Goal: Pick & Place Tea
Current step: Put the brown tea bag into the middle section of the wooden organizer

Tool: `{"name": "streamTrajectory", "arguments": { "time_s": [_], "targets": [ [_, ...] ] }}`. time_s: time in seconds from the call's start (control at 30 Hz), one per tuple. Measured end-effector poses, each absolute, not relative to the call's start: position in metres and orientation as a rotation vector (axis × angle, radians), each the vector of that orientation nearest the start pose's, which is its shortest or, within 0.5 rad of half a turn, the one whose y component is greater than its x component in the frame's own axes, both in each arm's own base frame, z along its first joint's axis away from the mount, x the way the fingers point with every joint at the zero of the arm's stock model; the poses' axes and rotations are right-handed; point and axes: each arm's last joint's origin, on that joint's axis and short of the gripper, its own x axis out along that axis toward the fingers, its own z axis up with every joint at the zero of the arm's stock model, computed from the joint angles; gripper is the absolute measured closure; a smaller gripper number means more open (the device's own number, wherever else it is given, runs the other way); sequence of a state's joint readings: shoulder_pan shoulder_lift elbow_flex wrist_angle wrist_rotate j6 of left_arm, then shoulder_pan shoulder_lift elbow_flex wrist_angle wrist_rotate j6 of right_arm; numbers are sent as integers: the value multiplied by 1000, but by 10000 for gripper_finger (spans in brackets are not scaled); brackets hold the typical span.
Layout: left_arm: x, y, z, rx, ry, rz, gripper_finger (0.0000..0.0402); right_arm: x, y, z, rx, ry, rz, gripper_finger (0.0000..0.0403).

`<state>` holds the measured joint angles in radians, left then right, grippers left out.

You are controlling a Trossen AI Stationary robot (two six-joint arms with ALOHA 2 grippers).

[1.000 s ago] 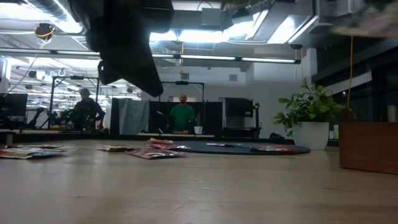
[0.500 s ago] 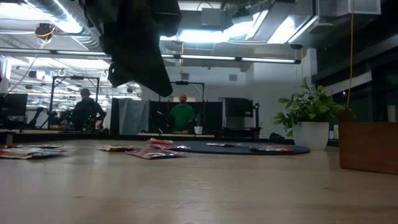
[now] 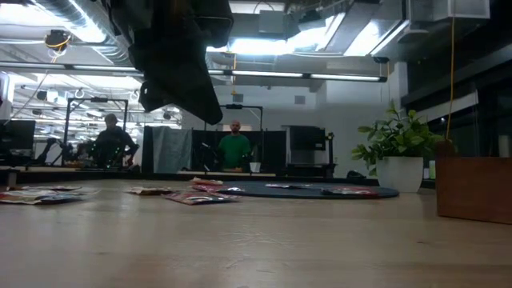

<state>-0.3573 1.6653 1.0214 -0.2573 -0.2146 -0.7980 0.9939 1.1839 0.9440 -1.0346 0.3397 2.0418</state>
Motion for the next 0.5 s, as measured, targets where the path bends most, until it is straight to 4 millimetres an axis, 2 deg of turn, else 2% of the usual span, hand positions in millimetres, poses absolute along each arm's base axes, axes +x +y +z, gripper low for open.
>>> {"name": "streamTrajectory", "arguments": {
  "time_s": [0.5],
  "targets": [
    [317,-112,192,-492,855,216,400,118,161,254,1035,984,-662,394]
  ]
}}
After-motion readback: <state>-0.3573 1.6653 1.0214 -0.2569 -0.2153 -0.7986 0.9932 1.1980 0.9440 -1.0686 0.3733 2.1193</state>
